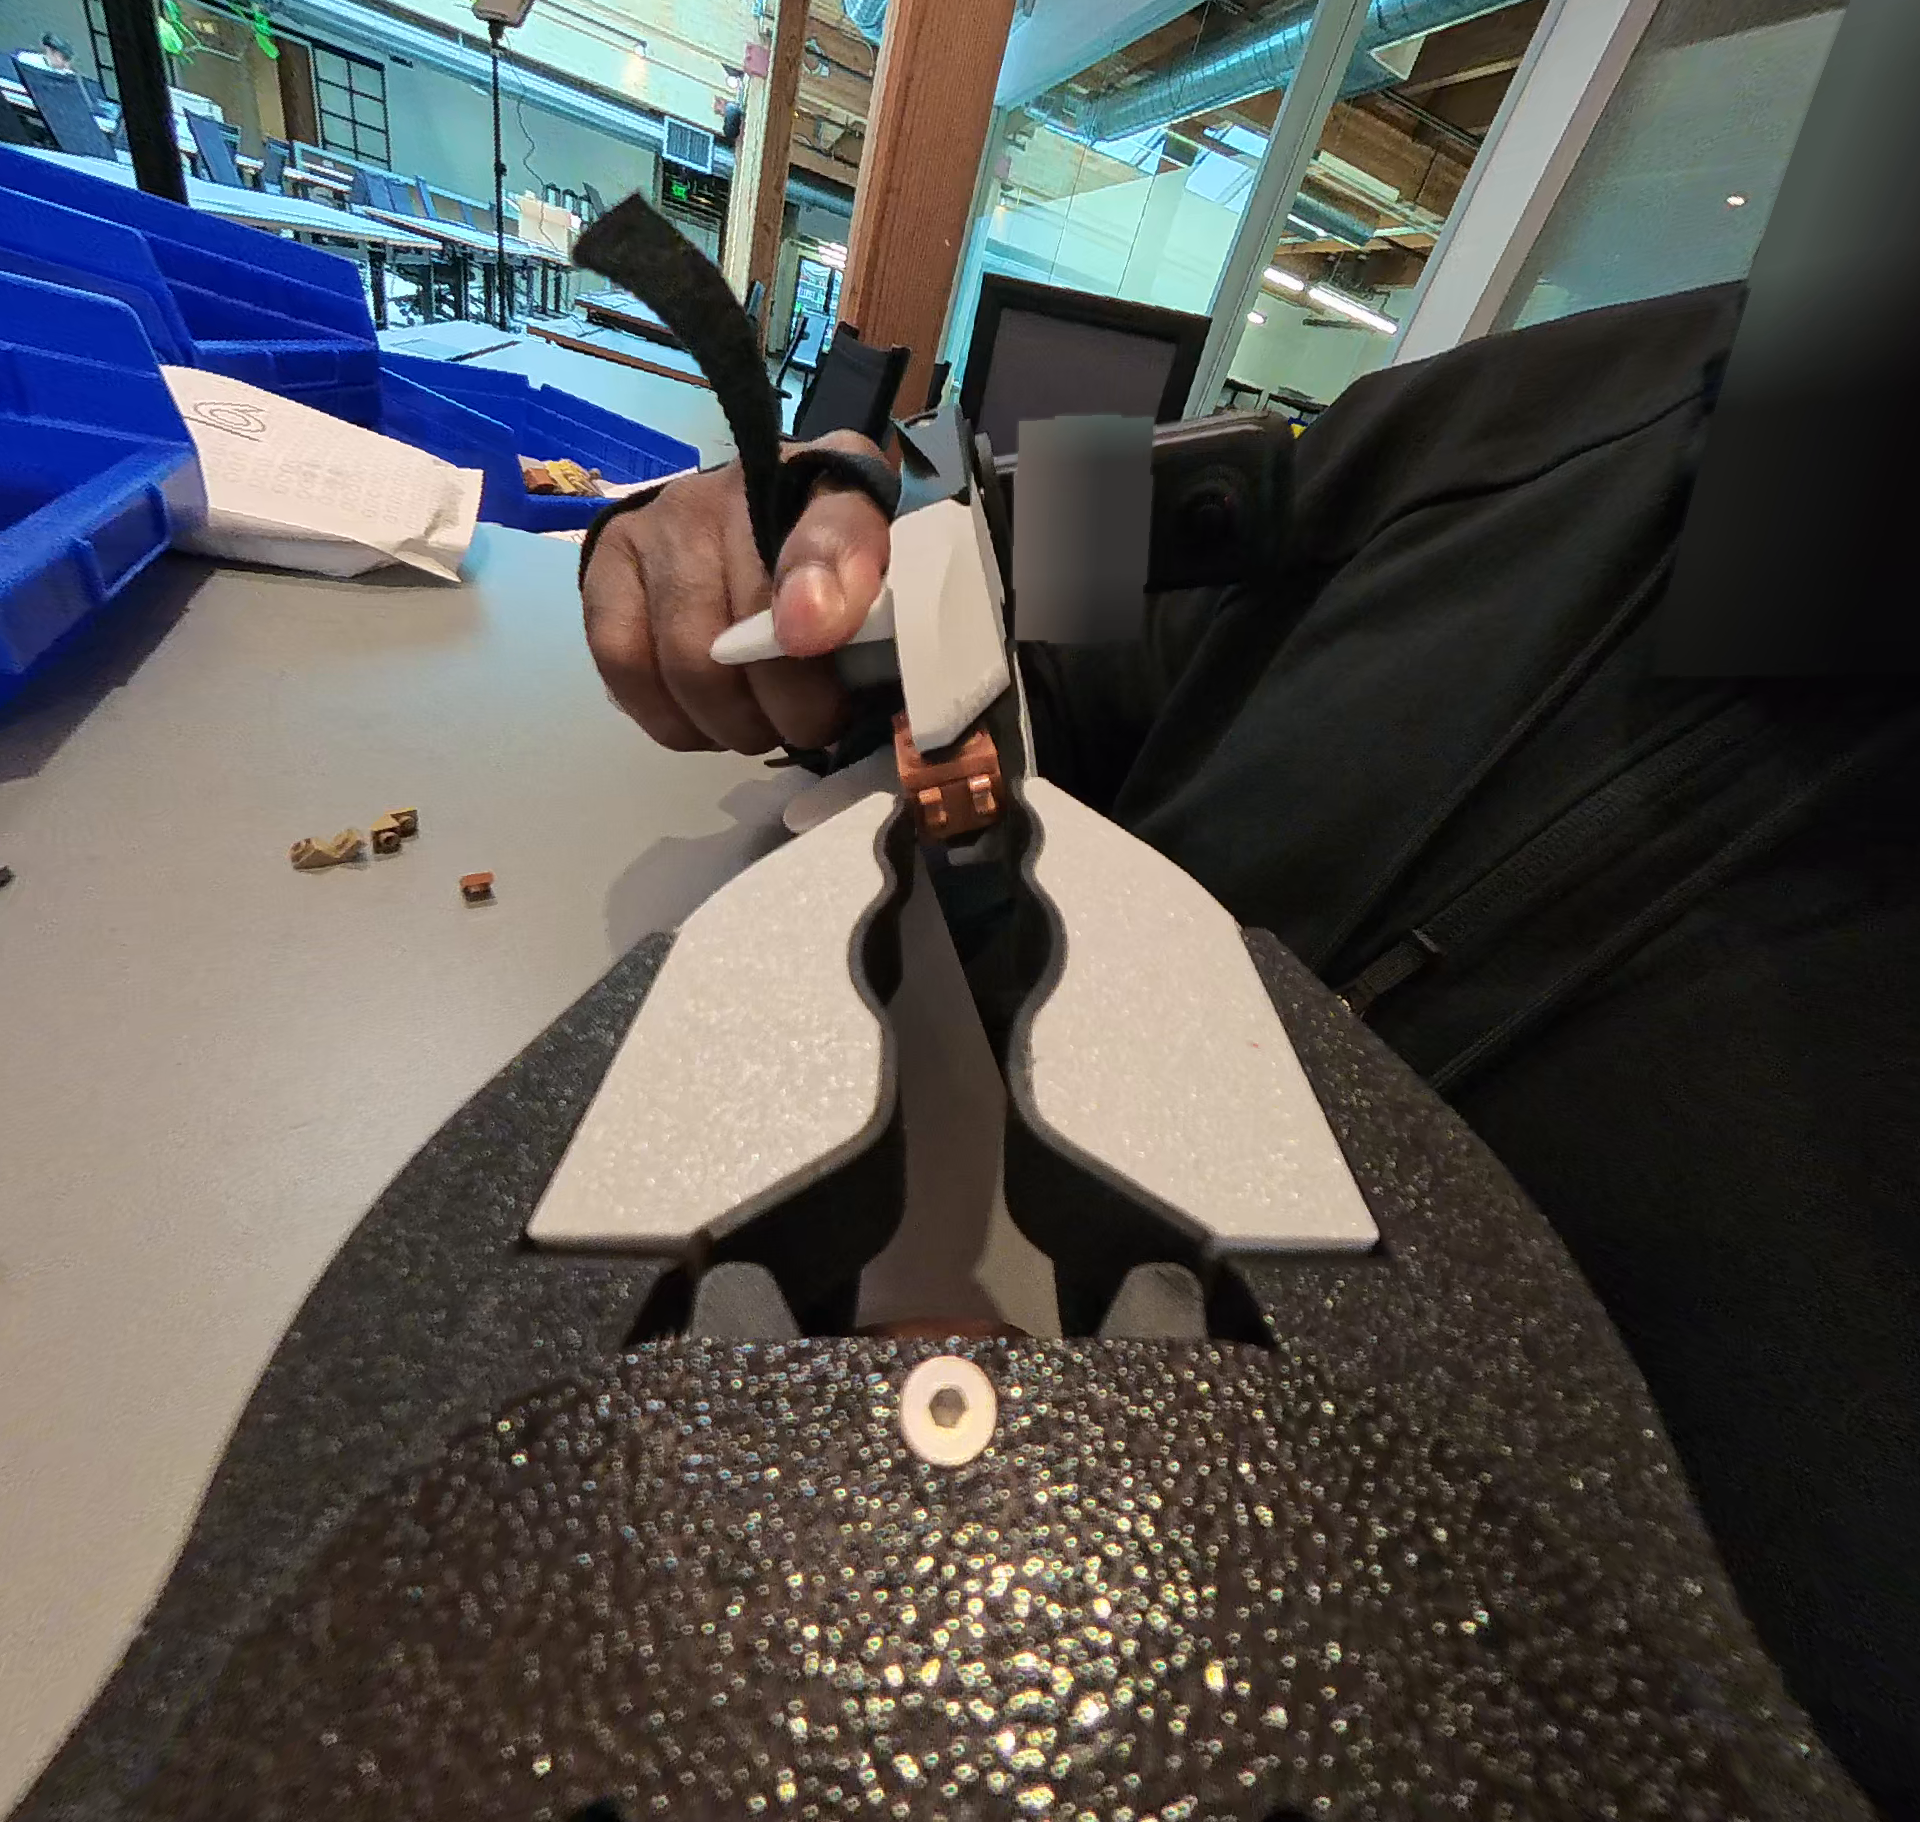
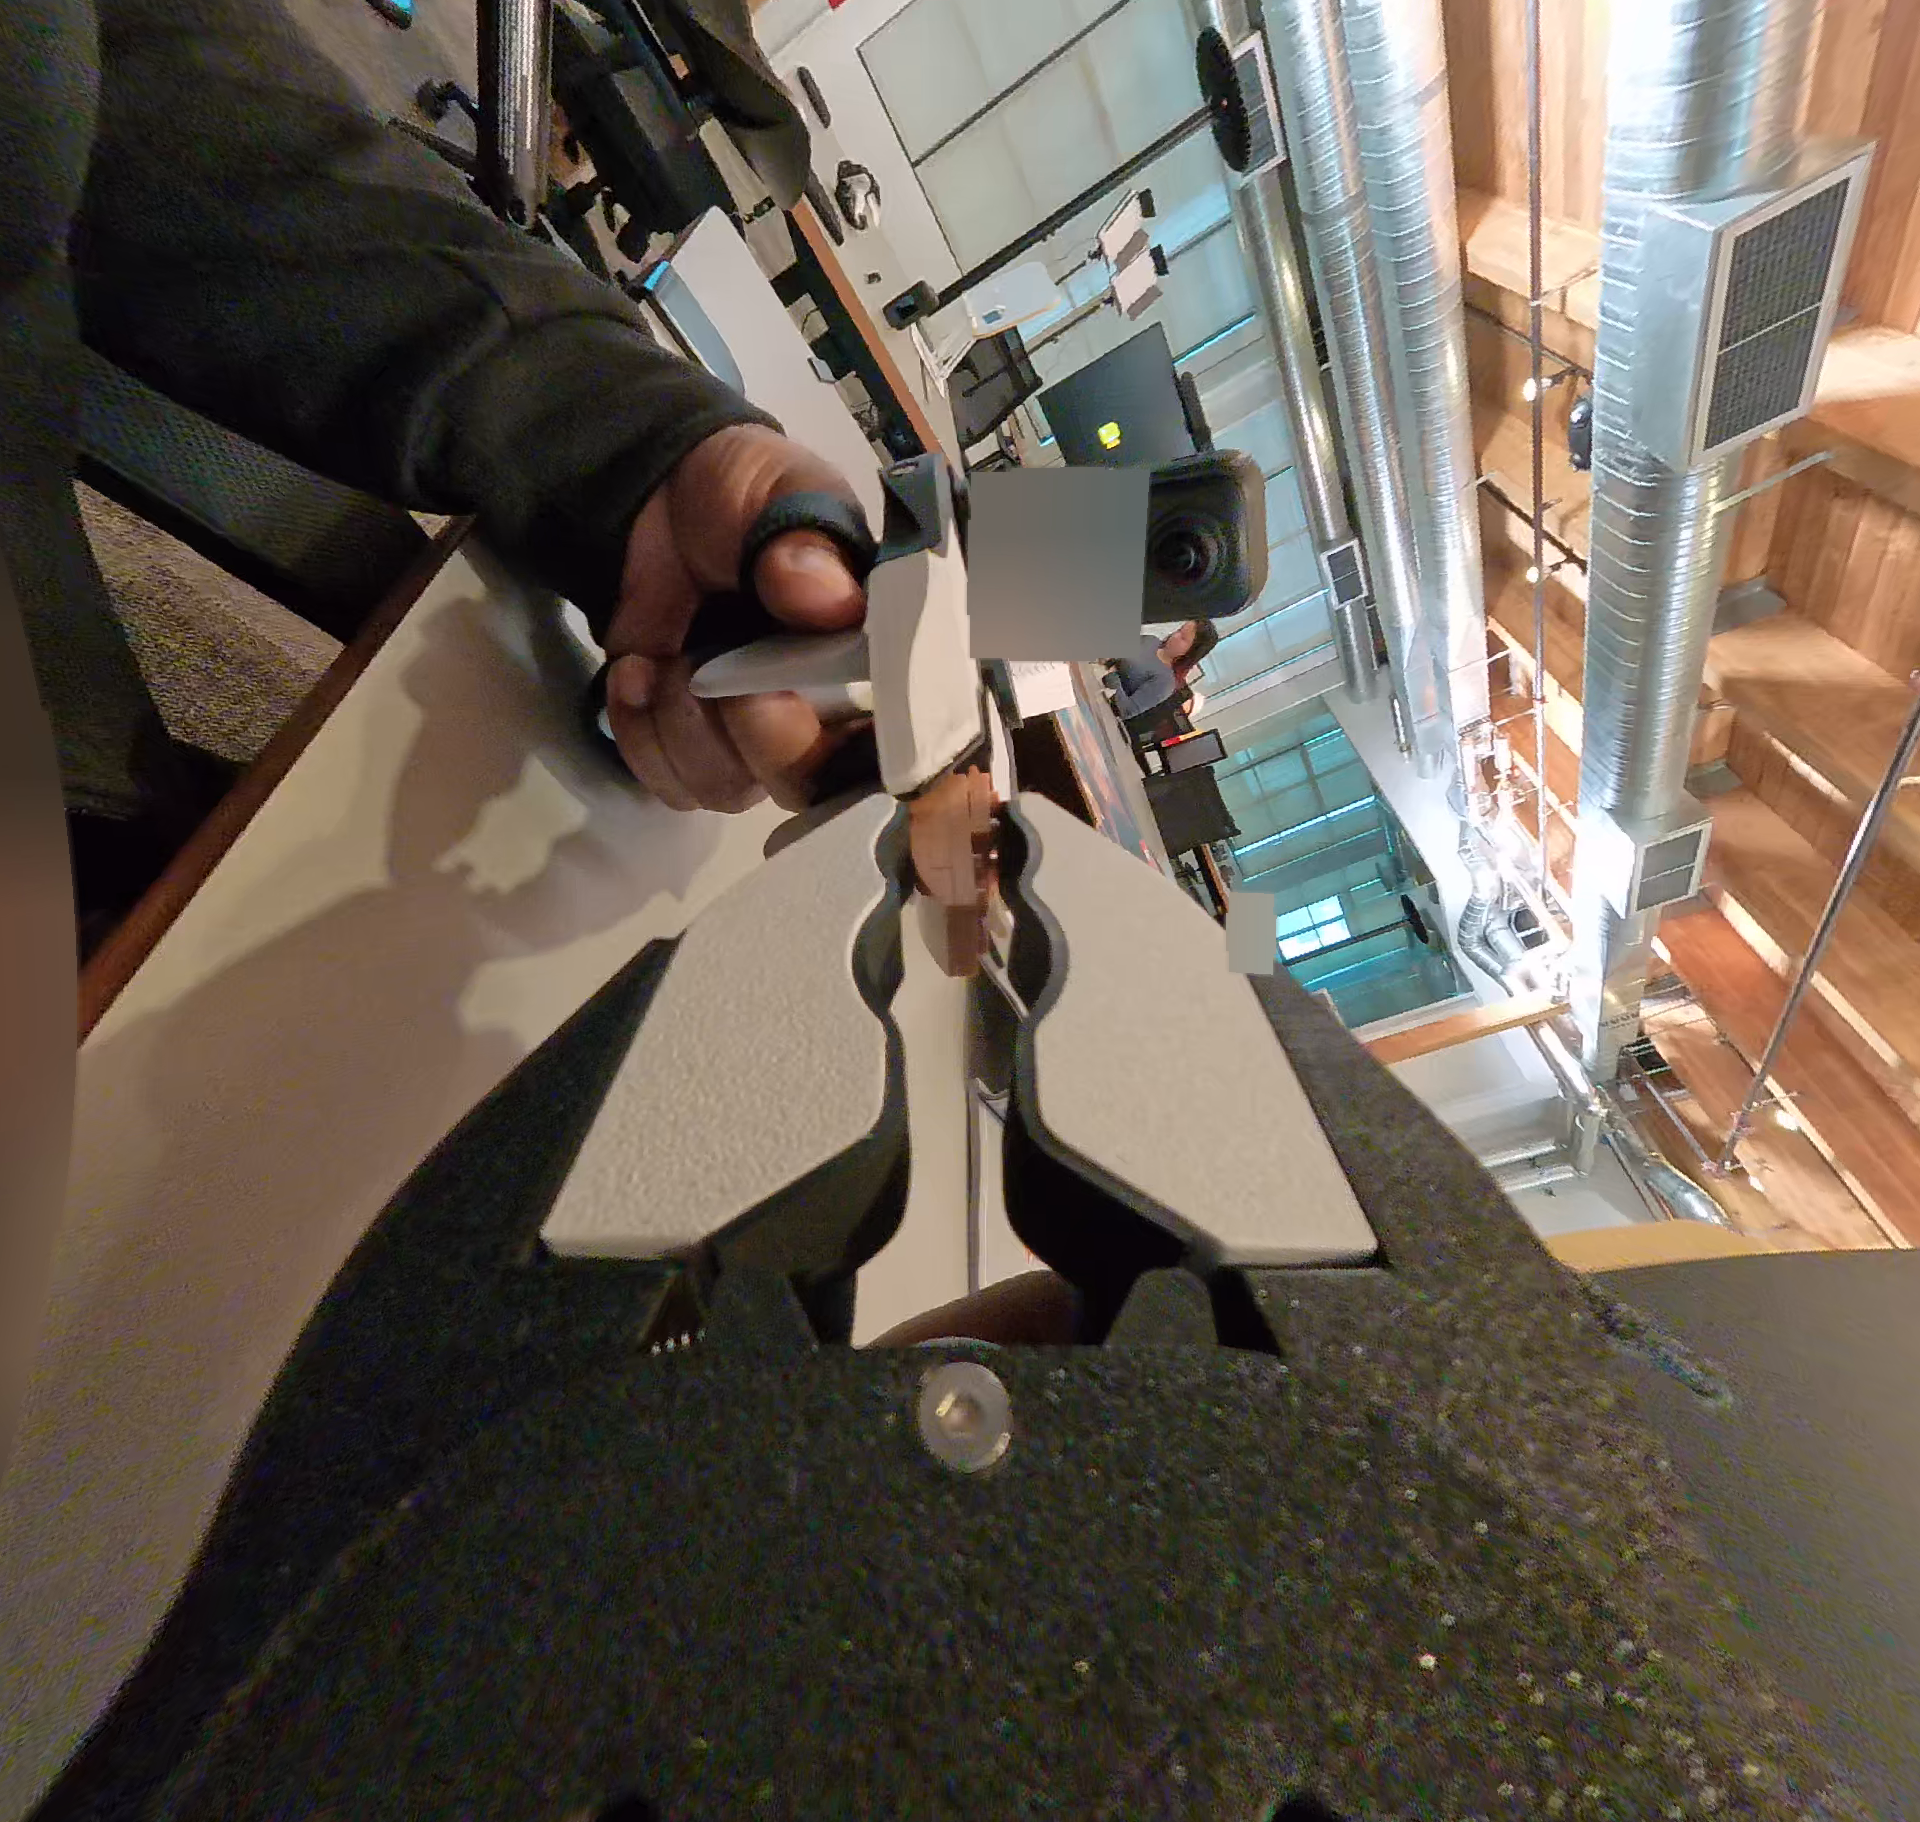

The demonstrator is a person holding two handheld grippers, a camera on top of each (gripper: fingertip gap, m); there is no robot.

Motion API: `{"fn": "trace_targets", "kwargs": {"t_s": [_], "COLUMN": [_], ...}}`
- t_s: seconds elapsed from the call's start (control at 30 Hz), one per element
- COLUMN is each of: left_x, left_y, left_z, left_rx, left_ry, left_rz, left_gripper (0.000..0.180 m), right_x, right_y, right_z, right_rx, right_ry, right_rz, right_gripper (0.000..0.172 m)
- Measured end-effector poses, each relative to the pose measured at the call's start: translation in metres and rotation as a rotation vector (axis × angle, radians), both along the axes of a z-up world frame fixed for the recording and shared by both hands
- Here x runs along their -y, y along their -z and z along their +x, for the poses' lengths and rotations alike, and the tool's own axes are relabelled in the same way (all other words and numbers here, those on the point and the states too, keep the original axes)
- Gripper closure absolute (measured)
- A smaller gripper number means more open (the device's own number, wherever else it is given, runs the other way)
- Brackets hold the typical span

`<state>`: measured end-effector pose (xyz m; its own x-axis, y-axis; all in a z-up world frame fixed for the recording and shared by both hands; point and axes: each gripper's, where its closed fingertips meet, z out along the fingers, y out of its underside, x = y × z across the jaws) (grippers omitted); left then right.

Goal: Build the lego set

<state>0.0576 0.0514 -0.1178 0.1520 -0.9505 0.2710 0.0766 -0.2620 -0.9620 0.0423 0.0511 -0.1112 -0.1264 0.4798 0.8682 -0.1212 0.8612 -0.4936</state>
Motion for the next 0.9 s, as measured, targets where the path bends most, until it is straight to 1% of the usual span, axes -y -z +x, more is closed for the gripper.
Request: {"fn": "trace_targets", "kwargs": {"t_s": [0.27,0.53,0.63,0.77,0.9], "left_x": [-0.0011,-0.0033,-0.0036,-0.0039,-0.0095], "left_y": [0.0005,-0.0038,-0.0042,-0.0045,-0.0051], "left_z": [0.0012,-0.0009,-0.0007,-0.0006,-0.0041], "left_rx": [-0.004,0.04,0.05,0.054,0.068], "left_ry": [-0.004,-0.022,-0.017,-0.019,-0.051], "left_rz": [-0.003,-0.018,-0.033,-0.033,-0.048], "left_gripper": [0.165,0.163,0.163,0.163,0.164], "right_x": [-0.0014,-0.004,-0.0027,-0.0025,-0.0061], "right_y": [0.001,-0.0021,0.0006,0.0009,0.0], "right_z": [0.0008,-0.0015,-0.0026,-0.0031,-0.0063], "right_rx": [0.01,-0.021,-0.002,0.005,0.0], "right_ry": [0.006,0.053,0.051,0.04,0.026], "right_rz": [0.02,0.045,0.041,0.014,-0.094], "right_gripper": [0.157,0.157,0.157,0.156,0.155]}}
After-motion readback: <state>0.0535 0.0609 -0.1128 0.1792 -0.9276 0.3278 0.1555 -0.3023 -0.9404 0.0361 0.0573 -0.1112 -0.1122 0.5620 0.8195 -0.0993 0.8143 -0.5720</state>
